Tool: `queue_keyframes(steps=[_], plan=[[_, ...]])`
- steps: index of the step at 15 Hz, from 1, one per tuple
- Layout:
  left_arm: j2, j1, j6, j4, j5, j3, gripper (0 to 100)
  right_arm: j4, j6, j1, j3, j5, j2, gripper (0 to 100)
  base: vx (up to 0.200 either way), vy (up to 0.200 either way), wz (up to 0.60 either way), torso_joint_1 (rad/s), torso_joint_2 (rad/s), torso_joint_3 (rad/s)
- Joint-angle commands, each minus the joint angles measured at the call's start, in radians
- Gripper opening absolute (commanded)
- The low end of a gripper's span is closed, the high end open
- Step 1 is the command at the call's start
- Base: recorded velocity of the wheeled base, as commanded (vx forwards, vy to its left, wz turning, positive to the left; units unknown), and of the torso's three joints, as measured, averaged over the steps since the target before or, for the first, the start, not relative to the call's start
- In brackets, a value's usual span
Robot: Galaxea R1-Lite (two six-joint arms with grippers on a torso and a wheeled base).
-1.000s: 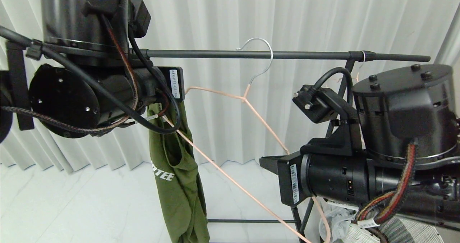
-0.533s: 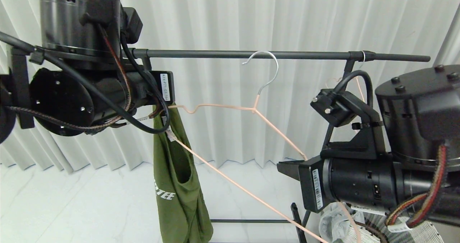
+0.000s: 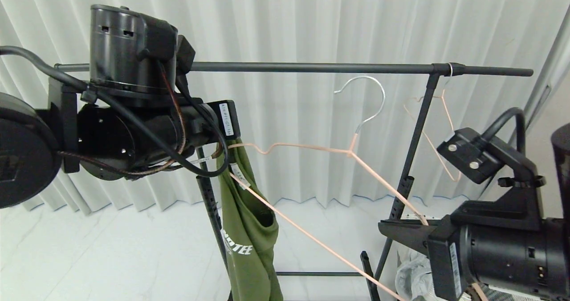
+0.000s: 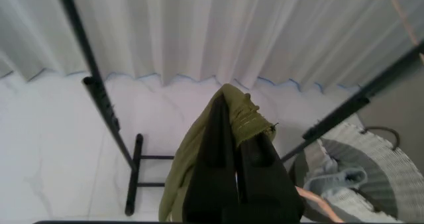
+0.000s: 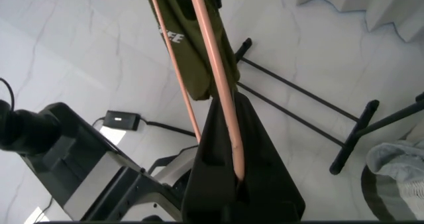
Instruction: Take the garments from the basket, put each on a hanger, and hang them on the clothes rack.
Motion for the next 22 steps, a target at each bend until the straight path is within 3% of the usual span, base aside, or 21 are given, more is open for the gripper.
queue_keyframes(steps=[1,6,8,11,14,22], plan=[[0.003,0.007,0.024,-0.005,-0.019,0.009,0,0.0,-0.007,0.001,0.045,0.001,-0.072,0,0.0,0.0,0.0,0.0,0.0,0.0],[-0.002,0.019,0.073,-0.007,-0.166,0.009,0,-0.003,-0.036,0.005,0.123,-0.001,-0.161,0,0.0,0.0,0.0,0.0,0.0,0.0],[0.001,0.019,0.096,-0.007,-0.177,0.01,0,-0.017,-0.038,0.005,0.118,-0.001,-0.163,0,0.0,0.0,0.0,0.0,0.0,0.0],[0.005,0.015,0.097,-0.007,-0.166,0.013,0,-0.073,-0.039,0.005,0.118,-0.003,-0.16,0,0.0,0.0,0.0,0.0,0.0,0.0],[0.005,0.012,0.097,-0.007,-0.158,0.012,0,-0.073,-0.038,0.004,0.12,-0.044,-0.138,0,0.0,0.0,0.0,0.0,0.0,0.0],[0.018,0.005,0.099,-0.007,-0.086,0.013,0,-0.075,-0.038,-0.027,0.103,-0.046,-0.092,0,0.0,0.0,0.0,0.0,0.0,0.0]])
